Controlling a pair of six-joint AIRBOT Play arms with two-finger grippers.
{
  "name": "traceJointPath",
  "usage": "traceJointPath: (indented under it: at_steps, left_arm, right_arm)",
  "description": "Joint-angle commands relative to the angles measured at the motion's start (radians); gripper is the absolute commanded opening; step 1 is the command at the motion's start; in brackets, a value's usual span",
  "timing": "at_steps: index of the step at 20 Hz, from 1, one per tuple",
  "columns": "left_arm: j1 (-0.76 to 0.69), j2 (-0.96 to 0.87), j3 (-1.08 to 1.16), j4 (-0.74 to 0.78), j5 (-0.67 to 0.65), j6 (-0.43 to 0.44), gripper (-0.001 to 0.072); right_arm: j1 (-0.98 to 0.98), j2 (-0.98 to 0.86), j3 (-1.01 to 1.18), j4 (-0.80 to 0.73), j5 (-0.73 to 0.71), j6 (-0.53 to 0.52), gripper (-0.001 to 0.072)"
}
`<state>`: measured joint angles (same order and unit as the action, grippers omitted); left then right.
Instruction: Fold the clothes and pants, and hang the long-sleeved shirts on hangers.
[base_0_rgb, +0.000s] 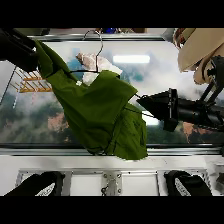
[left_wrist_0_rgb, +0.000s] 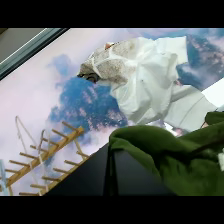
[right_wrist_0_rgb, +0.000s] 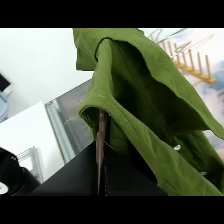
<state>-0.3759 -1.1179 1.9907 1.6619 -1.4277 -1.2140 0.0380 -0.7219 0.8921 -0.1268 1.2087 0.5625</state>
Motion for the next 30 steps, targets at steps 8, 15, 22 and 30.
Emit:
traceJointPath:
  at_steps: [8, 15, 22, 30]
  left_arm:
    - [-0.003, -0.092, 0.001, -0.172, 0.025, 0.01, 0.0011]
    - [-0.003, -0.148, 0.001, -0.171, 0.034, -0.023, 0.0059]
    - [0.083, -0.069, 0.001, -0.172, 0.06, -0.114, 0.0634]
    - [0.12, -0.017, -0.009, -0.171, -0.148, -0.254, 0.0633]
  right_arm:
    - [0.134, -0.09, 0.0, 0.105, 0.021, -0.085, 0.0008]
    - [0.134, -0.089, 0.0, 0.105, -0.005, -0.085, 0.0009]
    - [0.134, -0.089, 0.0, 0.105, -0.005, -0.084, 0.0008]
    - [0.134, -0.089, 0.0, 0.104, -0.005, -0.084, 0.0009]
